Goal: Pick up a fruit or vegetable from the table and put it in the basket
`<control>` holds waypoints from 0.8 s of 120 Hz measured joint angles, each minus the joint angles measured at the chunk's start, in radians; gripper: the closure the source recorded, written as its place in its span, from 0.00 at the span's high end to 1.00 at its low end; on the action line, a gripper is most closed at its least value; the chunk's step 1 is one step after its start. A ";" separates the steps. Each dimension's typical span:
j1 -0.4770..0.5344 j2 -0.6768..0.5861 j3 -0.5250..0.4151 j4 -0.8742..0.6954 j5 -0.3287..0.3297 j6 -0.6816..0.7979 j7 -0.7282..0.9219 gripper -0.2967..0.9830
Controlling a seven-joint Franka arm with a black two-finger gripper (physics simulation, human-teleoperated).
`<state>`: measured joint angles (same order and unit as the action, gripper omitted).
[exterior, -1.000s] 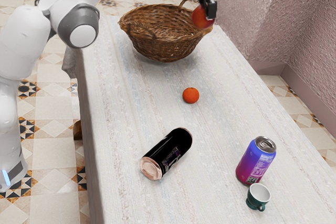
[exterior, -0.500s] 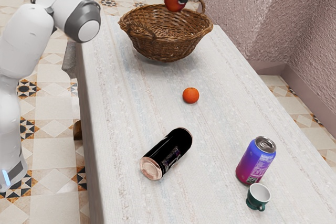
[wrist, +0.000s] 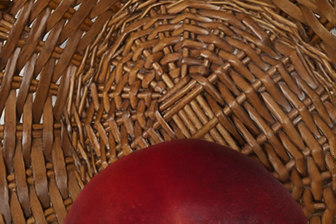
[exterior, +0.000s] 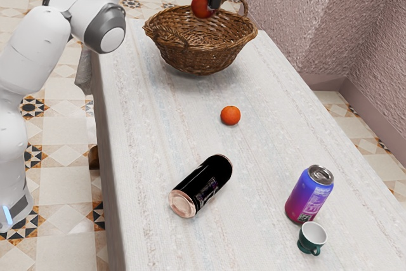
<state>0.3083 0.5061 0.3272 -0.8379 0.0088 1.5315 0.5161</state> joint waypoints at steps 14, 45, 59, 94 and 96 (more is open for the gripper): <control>0.000 0.000 0.001 0.001 -0.011 -0.004 0.014 0.57; -0.004 0.006 0.001 0.006 -0.031 -0.009 0.036 0.66; -0.007 0.008 0.000 0.014 -0.035 -0.009 0.043 0.71; -0.007 -0.107 -0.267 -0.182 -0.038 0.002 0.020 0.76; 0.028 -0.128 -0.377 -0.227 -0.025 0.006 0.009 0.76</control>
<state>0.3359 0.3778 -0.0496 -1.0649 -0.0166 1.5380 0.5253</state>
